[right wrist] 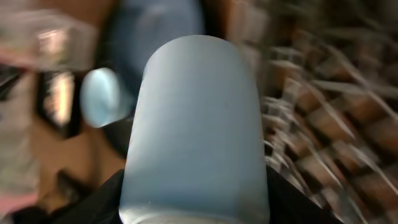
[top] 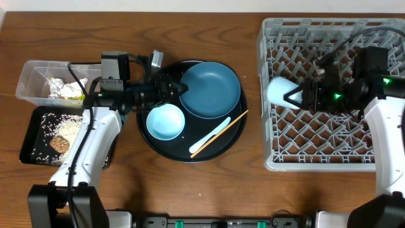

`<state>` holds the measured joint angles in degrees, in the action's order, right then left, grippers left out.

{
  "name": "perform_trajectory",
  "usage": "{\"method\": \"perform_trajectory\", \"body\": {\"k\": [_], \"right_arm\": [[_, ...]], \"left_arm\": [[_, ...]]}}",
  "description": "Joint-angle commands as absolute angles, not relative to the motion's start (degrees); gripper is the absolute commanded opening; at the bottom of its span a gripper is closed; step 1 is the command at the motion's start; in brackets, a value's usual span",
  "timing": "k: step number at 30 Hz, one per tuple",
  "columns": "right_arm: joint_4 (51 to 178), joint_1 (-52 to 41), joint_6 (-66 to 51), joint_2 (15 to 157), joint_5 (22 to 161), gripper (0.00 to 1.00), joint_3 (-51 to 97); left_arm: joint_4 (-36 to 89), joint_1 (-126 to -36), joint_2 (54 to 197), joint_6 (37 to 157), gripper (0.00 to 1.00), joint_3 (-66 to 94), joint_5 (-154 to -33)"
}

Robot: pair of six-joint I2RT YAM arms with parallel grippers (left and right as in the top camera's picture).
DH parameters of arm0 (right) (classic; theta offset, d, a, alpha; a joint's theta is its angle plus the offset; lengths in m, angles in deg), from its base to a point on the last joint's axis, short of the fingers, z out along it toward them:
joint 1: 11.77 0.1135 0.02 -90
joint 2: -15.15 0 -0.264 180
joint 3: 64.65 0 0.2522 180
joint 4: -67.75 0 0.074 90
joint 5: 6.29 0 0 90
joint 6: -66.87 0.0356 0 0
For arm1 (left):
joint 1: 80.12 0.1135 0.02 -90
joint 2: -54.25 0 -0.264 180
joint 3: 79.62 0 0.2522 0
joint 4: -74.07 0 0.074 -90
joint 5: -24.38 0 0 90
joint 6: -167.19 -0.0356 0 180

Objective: Sort waste into correct bins and load items into the dishwasher rack
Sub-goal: 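Open the left gripper and carry the cup over the rack with right, then lower the light-blue cup upside down into the rack's right side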

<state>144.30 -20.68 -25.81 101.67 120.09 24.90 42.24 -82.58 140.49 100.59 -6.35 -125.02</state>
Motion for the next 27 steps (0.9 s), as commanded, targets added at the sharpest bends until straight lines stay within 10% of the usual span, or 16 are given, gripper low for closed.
{"method": "perform_trajectory", "body": {"k": [1, 7, 14, 27], "right_arm": [[145.37, -20.92, -16.26, 98.31, 107.22, 0.01, 26.38], [150.22, -20.92, -14.45, 95.01, 102.89, 0.01, 31.0], [161.98, -20.94, -9.46, 93.45, 87.66, 0.01, 36.5], [166.13, -31.65, -9.05, 93.8, 82.63, 0.01, 36.48]], "left_arm": [[39.14, -82.45, 140.4, 95.83, 0.23, -5.8, -118.11], [33.7, -82.43, 140.4, 95.85, 0.38, -5.8, -109.02], [33.54, -82.43, 140.4, 95.87, 0.98, -5.8, -108.17], [33.54, -82.43, 140.4, 95.85, 0.98, -5.8, -108.15]]}}
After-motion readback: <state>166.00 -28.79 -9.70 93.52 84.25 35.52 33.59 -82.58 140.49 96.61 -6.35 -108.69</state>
